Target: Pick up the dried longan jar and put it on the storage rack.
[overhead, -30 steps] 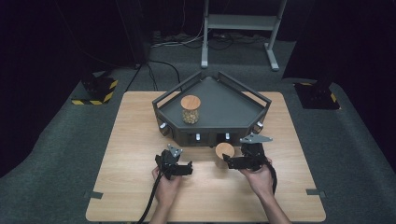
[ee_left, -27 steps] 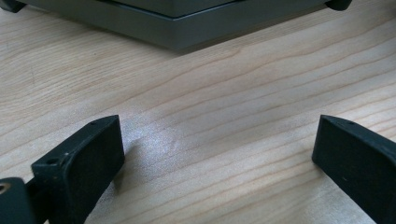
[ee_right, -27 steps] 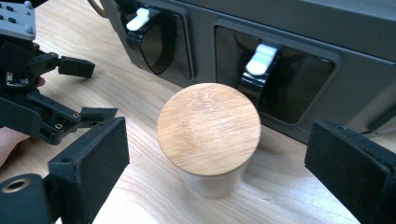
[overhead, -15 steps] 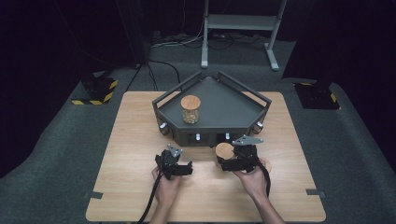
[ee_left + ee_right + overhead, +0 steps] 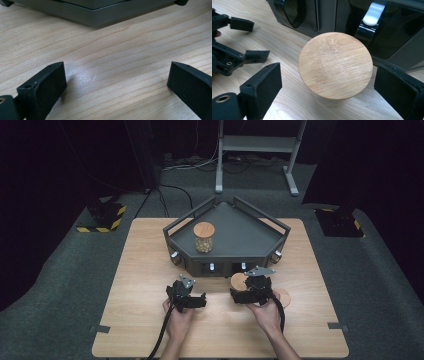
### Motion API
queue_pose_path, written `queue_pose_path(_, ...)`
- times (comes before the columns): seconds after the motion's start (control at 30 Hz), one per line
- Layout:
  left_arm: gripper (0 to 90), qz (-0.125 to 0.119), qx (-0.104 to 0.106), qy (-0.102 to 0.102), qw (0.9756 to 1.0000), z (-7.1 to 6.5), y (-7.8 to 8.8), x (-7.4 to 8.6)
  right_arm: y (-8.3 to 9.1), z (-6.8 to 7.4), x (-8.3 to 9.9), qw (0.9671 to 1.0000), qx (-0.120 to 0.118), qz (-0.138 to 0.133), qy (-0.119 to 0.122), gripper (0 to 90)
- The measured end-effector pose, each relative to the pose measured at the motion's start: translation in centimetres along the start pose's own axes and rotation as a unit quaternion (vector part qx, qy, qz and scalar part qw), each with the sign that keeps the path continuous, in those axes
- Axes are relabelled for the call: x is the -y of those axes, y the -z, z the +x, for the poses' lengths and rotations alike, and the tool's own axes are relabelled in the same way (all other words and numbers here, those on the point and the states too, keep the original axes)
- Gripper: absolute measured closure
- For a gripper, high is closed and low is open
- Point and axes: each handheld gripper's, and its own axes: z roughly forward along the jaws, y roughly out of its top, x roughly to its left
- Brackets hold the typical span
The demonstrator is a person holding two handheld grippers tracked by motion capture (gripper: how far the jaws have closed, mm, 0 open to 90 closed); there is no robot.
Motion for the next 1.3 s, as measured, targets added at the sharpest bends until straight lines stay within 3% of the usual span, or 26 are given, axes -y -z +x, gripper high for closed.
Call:
queue_pose_path(0.77, 2.2, 0.000, 0.000, 0.000, 1.0000, 0.0, 0.0, 0.0, -2.0, 0.8, -0.1, 0.9996, 0.015, 0.021, -0.006, 8.1)
queue_pose_path(1.3, 2.2, 0.000, 0.000, 0.000, 1.0000, 0.0, 0.0, 0.0, -2.7, 1.3, 0.0, 0.9991, 0.034, 0.020, -0.012, 20.3)
